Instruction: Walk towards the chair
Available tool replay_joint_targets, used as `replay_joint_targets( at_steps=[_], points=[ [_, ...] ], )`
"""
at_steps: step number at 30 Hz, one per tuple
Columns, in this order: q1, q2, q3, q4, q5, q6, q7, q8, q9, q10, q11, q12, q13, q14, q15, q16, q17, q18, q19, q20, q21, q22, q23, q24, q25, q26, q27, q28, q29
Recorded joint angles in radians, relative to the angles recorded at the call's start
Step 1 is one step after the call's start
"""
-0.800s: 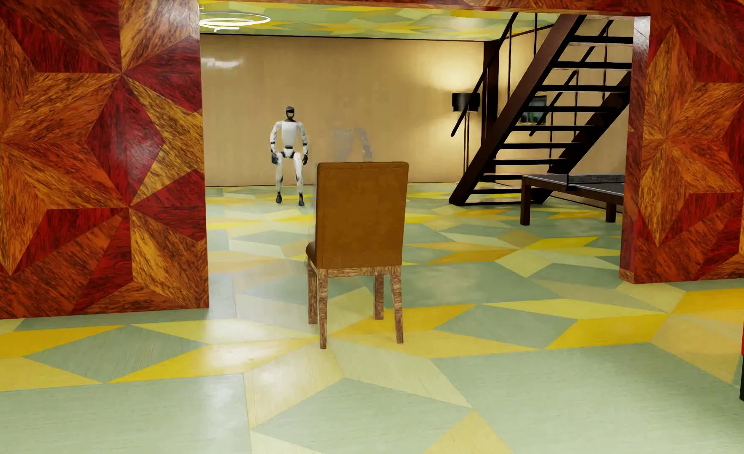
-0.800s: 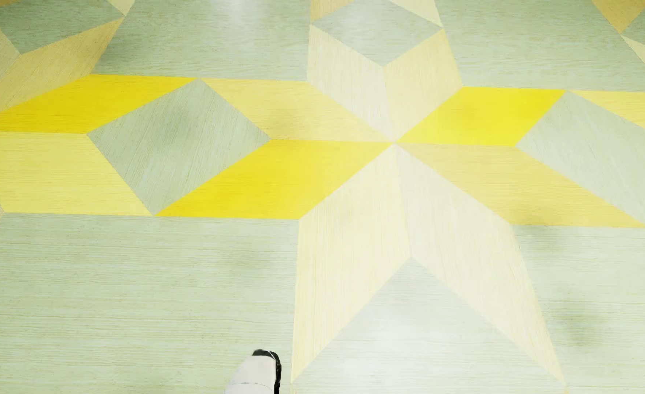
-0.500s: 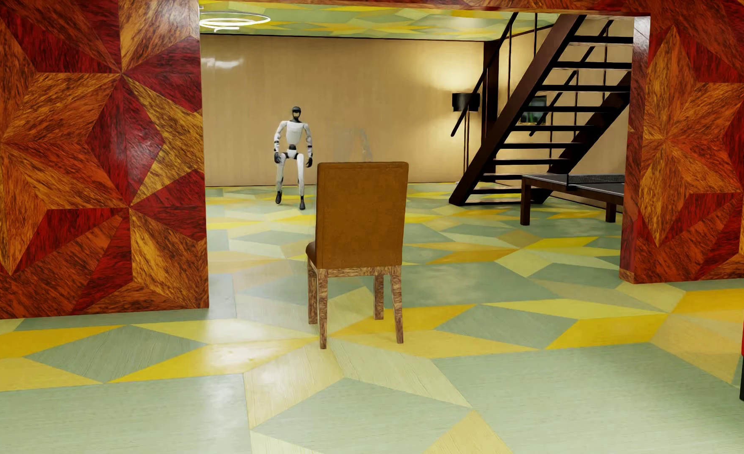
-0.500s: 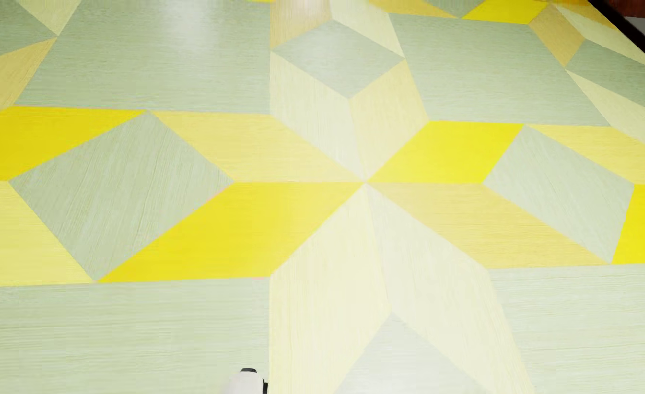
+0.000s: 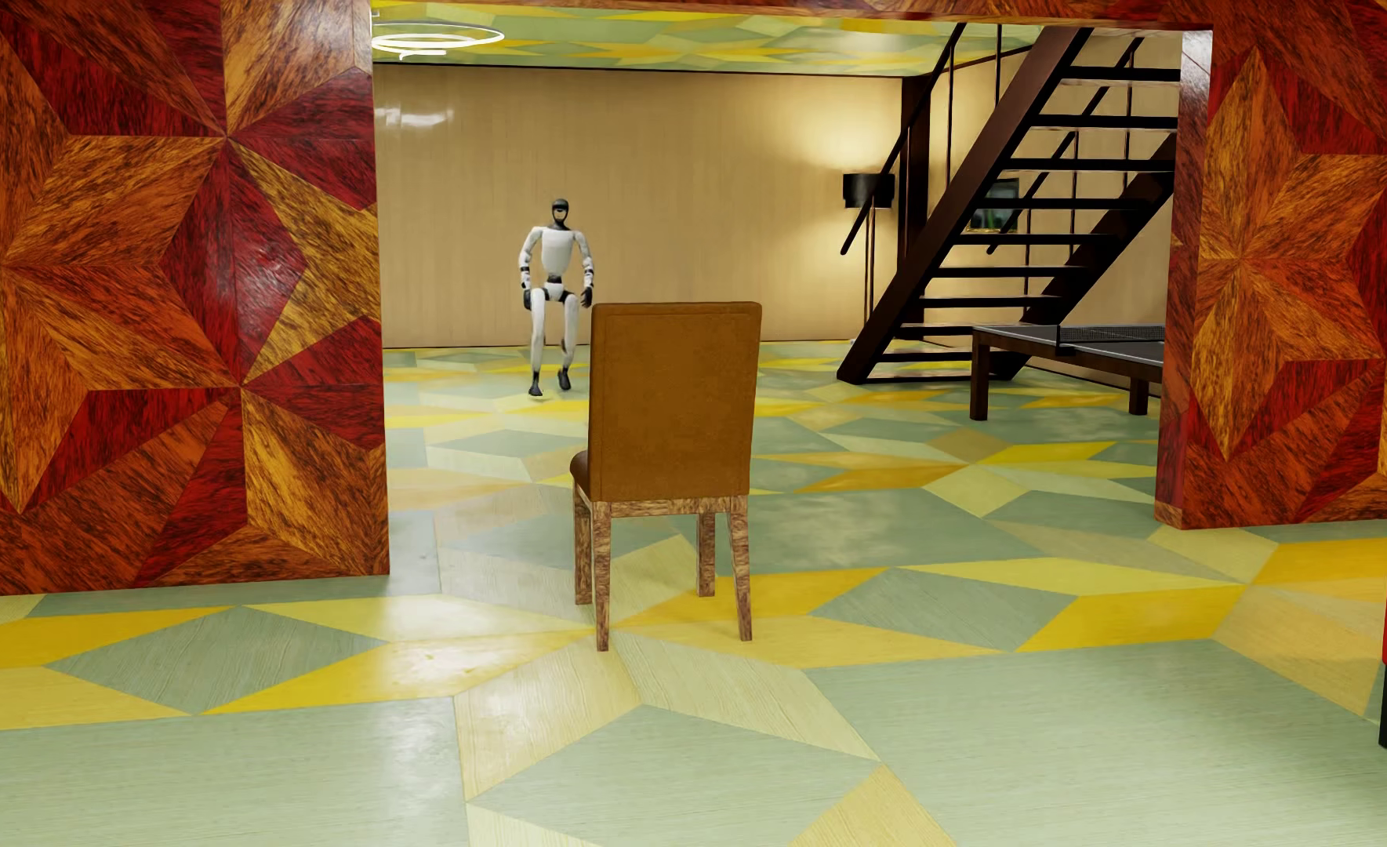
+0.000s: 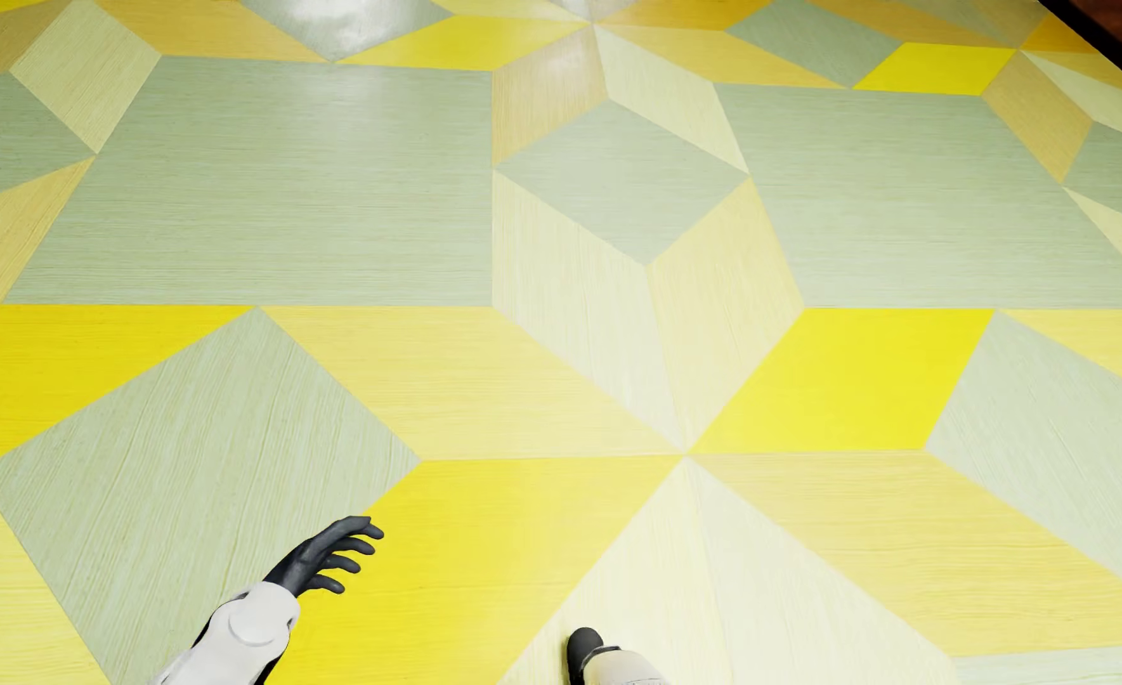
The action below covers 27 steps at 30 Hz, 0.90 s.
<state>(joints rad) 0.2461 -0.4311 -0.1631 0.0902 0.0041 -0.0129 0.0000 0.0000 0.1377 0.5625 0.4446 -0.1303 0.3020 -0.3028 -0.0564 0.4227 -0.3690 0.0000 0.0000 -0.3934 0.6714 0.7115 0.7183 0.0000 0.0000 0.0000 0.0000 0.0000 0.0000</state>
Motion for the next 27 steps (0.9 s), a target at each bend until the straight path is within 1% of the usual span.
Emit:
replay_joint_targets(
  at_steps=[1, 2, 3, 4, 5, 6, 7, 8, 9, 10, 11, 13, 15, 16, 17, 18, 19, 20, 21, 22, 23, 24, 25, 26, 27],
  points=[
    [-0.005, -0.016, -0.008, 0.019, 0.01, 0.013, 0.0, 0.0, -0.012, 0.025, -0.01, 0.022, -0.017, 0.041, 0.088, -0.006, -0.004, 0.0, 0.0, -0.012, 0.011, -0.014, 0.002, 0.0, 0.0, 0.0, 0.0, 0.0, 0.0],
    [-0.006, -0.024, -0.005, 0.037, 0.022, 0.024, 0.0, 0.0, -0.02, 0.059, -0.004, 0.057, -0.035, 0.116, 0.257, -0.013, -0.006, 0.0, 0.0, -0.029, 0.012, -0.016, 0.008, 0.0, 0.0, 0.0, 0.0, 0.0, 0.0],
    [-0.019, -0.025, 0.015, 0.065, 0.057, 0.049, 0.0, 0.0, -0.015, 0.135, 0.032, 0.101, -0.064, 0.225, 0.39, -0.023, -0.009, 0.0, 0.0, -0.052, 0.035, -0.005, 0.031, 0.0, 0.0, 0.0, 0.0, 0.0, 0.0],
    [-0.111, -0.042, 0.037, 0.077, 0.048, 0.059, 0.0, 0.0, -0.04, 0.262, 0.08, 0.113, -0.111, 0.34, 0.403, -0.039, -0.005, 0.0, 0.0, -0.091, 0.006, 0.069, 0.088, 0.0, 0.0, 0.0, 0.0, 0.0, 0.0],
    [-0.217, -0.012, 0.052, 0.111, 0.075, 0.08, 0.0, 0.0, -0.04, 0.446, 0.1, 0.139, -0.154, 0.423, 0.36, -0.042, -0.011, 0.0, 0.0, -0.142, 0.008, 0.123, 0.109, 0.0, 0.0, 0.0, 0.0, 0.0, 0.0],
    [-0.316, 0.043, 0.079, 0.127, 0.097, 0.092, 0.0, 0.0, -0.037, 0.618, 0.1, 0.154, -0.192, 0.433, 0.309, -0.044, -0.019, 0.0, 0.0, -0.208, -0.003, 0.183, 0.113, 0.0, 0.0, 0.0, 0.0, 0.0, 0.0],
    [-0.401, 0.104, 0.115, 0.133, 0.115, 0.097, 0.0, 0.0, -0.028, 0.776, 0.09, 0.161, -0.229, 0.331, 0.259, -0.048, -0.028, 0.0, 0.0, -0.252, -0.025, 0.242, 0.108, 0.0, 0.0, 0.0, 0.0, 0.0, 0.0],
    [-0.477, 0.168, 0.157, 0.126, 0.119, 0.09, 0.0, 0.0, -0.023, 0.873, 0.077, 0.178, -0.26, 0.212, 0.205, -0.049, -0.04, 0.0, 0.0, -0.277, -0.046, 0.282, 0.101, 0.0, 0.0, 0.0, 0.0, 0.0, 0.0],
    [-0.553, 0.236, 0.199, 0.114, 0.119, 0.082, 0.0, 0.0, -0.023, 0.91, 0.054, 0.205, -0.291, 0.155, 0.135, -0.049, -0.046, 0.0, 0.0, -0.276, -0.073, 0.314, 0.098, 0.0, 0.0, 0.0, 0.0, 0.0, 0.0],
    [-0.611, 0.314, 0.247, 0.105, 0.12, 0.075, 0.0, 0.0, -0.022, 0.889, 0.026, 0.234, -0.319, 0.15, 0.059, -0.047, -0.055, 0.0, 0.0, -0.267, -0.099, 0.337, 0.09, 0.0, 0.0, 0.0, 0.0, 0.0, 0.0],
    [-0.661, 0.381, 0.291, 0.094, 0.111, 0.064, 0.0, 0.0, -0.021, 0.821, 0.007, 0.264, -0.343, 0.172, -0.015, -0.041, -0.066, 0.0, 0.0, -0.249, -0.125, 0.345, 0.072, 0.0, 0.0, 0.0, 0.0, 0.0, 0.0],
    [-0.735, 0.494, 0.359, 0.085, 0.09, 0.051, 0.0, 0.0, -0.024, 0.575, -0.006, 0.316, -0.385, 0.243, -0.145, -0.03, -0.094, 0.0, 0.0, -0.229, -0.168, 0.33, 0.017, 0.0, 0.0, 0.0, 0.0, 0.0, 0.0],
    [-0.77, 0.558, 0.386, 0.078, 0.085, 0.048, 0.0, 0.0, -0.039, 0.222, -0.011, 0.338, -0.426, 0.313, -0.222, -0.027, -0.111, 0.0, 0.0, -0.245, -0.205, 0.327, -0.037, 0.0, 0.0, 0.0, 0.0, 0.0, 0.0],
    [-0.768, 0.587, 0.384, 0.074, 0.088, 0.05, 0.0, 0.0, -0.05, 0.102, -0.011, 0.338, -0.442, 0.325, -0.253, -0.031, -0.112, 0.0, 0.0, -0.262, -0.217, 0.337, -0.053, 0.0, 0.0, 0.0, 0.0, 0.0, 0.0],
    [-0.751, 0.613, 0.381, 0.078, 0.087, 0.053, 0.0, 0.0, -0.061, -0.31, -0.008, 0.334, -0.455, 0.394, -0.272, -0.036, -0.106, 0.0, 0.0, -0.282, -0.22, 0.35, -0.058, 0.0, 0.0, 0.0, 0.0, 0.0, 0.0],
    [-0.732, 0.634, 0.39, 0.092, 0.073, 0.05, 0.0, 0.0, -0.065, -0.438, -0.011, 0.326, -0.462, 0.427, -0.263, -0.041, -0.095, 0.0, 0.0, -0.304, -0.215, 0.362, -0.057, 0.0, 0.0, 0.0, 0.0, 0.0, 0.0],
    [-0.771, 0.653, 0.392, 0.093, 0.063, 0.049, 0.0, 0.0, -0.061, -0.106, -0.015, 0.309, -0.458, 0.372, -0.229, -0.048, -0.078, 0.0, 0.0, -0.322, -0.207, 0.379, -0.051, 0.0, 0.0, 0.0, 0.0, 0.0, 0.0],
    [-0.811, 0.673, 0.392, 0.079, 0.047, 0.047, 0.0, 0.0, -0.06, -0.027, -0.003, 0.288, -0.433, 0.313, -0.176, -0.055, -0.061, 0.0, 0.0, -0.341, -0.195, 0.392, -0.043, 0.0, 0.0, 0.0, 0.0, 0.0, 0.0],
    [-0.814, 0.683, 0.405, 0.081, 0.02, 0.04, 0.0, 0.0, -0.07, 0.031, 0.02, 0.278, -0.394, 0.344, -0.089, -0.062, -0.044, 0.0, 0.0, -0.332, -0.171, 0.389, -0.029, 0.0, 0.0, 0.0, 0.0, 0.0, 0.0],
    [-0.813, 0.674, 0.4, 0.079, -0.001, 0.031, 0.0, 0.0, -0.069, 0.117, 0.087, 0.27, -0.346, 0.363, 0.052, -0.069, -0.027, 0.0, 0.0, -0.31, -0.136, 0.381, 0.002, 0.0, 0.0, 0.0, 0.0, 0.0, 0.0],
    [-0.79, 0.619, 0.377, 0.059, -0.017, 0.025, 0.0, 0.0, -0.069, 0.168, 0.224, 0.254, -0.298, 0.333, 0.209, -0.071, -0.014, 0.0, 0.0, -0.292, -0.089, 0.371, 0.042, 0.0, 0.0, 0.0, 0.0, 0.0, 0.0],
    [-0.74, 0.508, 0.356, 0.042, -0.042, 0.01, 0.0, 0.0, -0.07, 0.186, 0.426, 0.233, -0.269, 0.286, 0.341, -0.073, -0.004, 0.0, 0.0, -0.255, -0.024, 0.36, 0.092, 0.0, 0.0, 0.0, 0.0, 0.0, 0.0],
    [-0.63, 0.425, 0.326, -0.003, -0.055, -0.002, 0.0, 0.0, -0.038, 0.144, 0.622, 0.225, -0.217, 0.258, 0.442, -0.052, -0.015, 0.0, 0.0, -0.264, 0.025, 0.278, 0.07, 0.0, 0.0, 0.0, 0.0, 0.0, 0.0],
    [-0.565, 0.326, 0.28, -0.025, -0.052, -0.006, 0.0, 0.0, -0.03, 0.117, 0.804, 0.203, -0.19, 0.239, 0.44, -0.038, -0.013, 0.0, 0.0, -0.234, 0.06, 0.241, 0.079, 0.0, 0.0, 0.0, 0.0, 0.0, 0.0],
    [-0.501, 0.24, 0.22, -0.032, -0.034, 0.002, 0.0, 0.0, -0.025, 0.086, 0.91, 0.177, -0.158, 0.227, 0.384, -0.024, -0.014, 0.0, 0.0, -0.203, 0.073, 0.216, 0.077, 0.0, 0.0, 0.0, 0.0, 0.0, 0.0]
  ],
)
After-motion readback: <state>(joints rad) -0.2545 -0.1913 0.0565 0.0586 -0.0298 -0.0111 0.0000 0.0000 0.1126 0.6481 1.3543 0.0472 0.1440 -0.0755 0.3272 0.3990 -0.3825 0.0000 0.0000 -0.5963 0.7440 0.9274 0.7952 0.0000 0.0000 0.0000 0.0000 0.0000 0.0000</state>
